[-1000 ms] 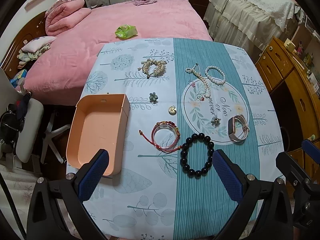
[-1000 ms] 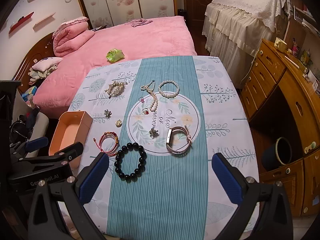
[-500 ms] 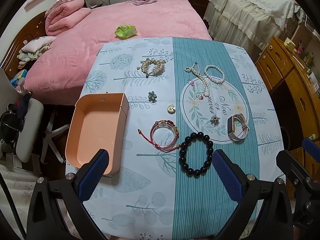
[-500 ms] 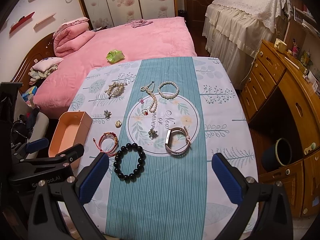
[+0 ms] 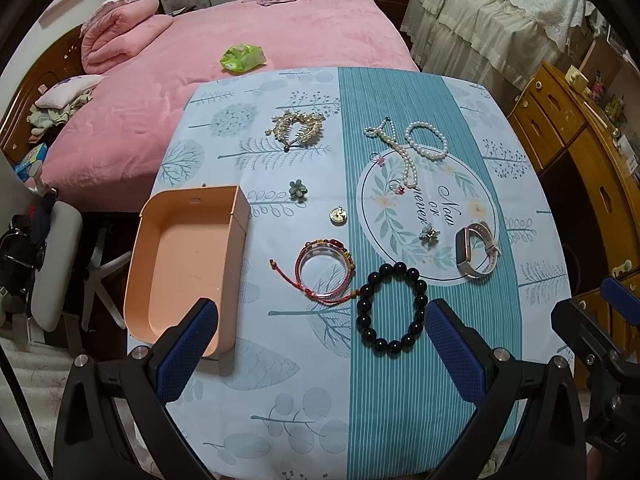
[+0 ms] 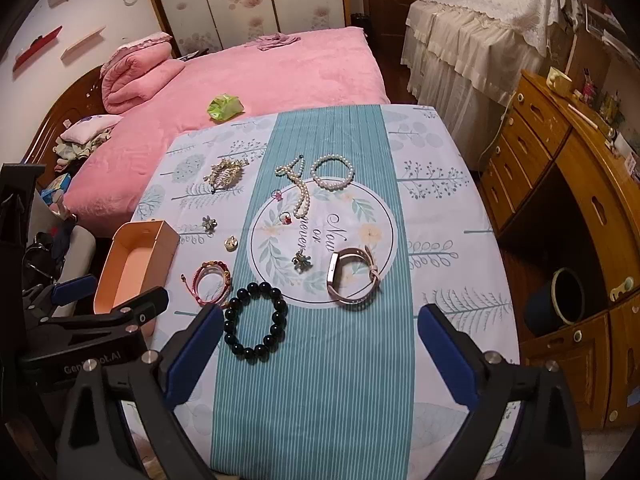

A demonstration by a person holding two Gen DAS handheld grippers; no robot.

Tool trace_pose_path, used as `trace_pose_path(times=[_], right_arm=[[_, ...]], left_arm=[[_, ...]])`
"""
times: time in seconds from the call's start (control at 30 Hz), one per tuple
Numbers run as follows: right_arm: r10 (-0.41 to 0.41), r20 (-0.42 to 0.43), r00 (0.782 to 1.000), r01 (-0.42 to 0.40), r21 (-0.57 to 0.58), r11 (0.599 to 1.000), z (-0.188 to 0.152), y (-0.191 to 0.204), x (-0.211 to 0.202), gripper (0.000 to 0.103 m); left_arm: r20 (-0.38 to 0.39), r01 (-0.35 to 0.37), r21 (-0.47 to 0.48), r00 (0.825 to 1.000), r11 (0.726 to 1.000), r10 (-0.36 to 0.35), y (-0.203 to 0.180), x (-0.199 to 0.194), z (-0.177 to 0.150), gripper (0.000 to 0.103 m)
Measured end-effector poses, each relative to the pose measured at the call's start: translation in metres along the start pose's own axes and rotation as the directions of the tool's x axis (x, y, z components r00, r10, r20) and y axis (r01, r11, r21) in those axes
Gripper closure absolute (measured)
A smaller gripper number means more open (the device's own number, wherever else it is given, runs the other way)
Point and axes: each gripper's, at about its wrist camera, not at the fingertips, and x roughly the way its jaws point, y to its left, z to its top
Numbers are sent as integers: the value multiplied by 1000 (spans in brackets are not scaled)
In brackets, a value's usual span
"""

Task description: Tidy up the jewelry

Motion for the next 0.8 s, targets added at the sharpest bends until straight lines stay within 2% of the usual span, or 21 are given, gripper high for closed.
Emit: trace_pose_path(times=[0.3,0.5,0.67,0.8], right_arm=[[-4,-33,999,7,77,997,1,-13,15,8],[-23,-55,998,30,132,991,1,-25,31,13],[-23,-66,998,34,160,987,9,-29,44,19],[-17,-62,998,27,158,987,25,-29,58,26]], left_arm=[[24,-1,39,1000,999,0,0,11,19,1],[68,59,40,996,997,-62,8,20,39,1],[38,58,56,997,997,-60,17,33,69,1],[-1,61,109,998,992,-61,22,48,101,1]])
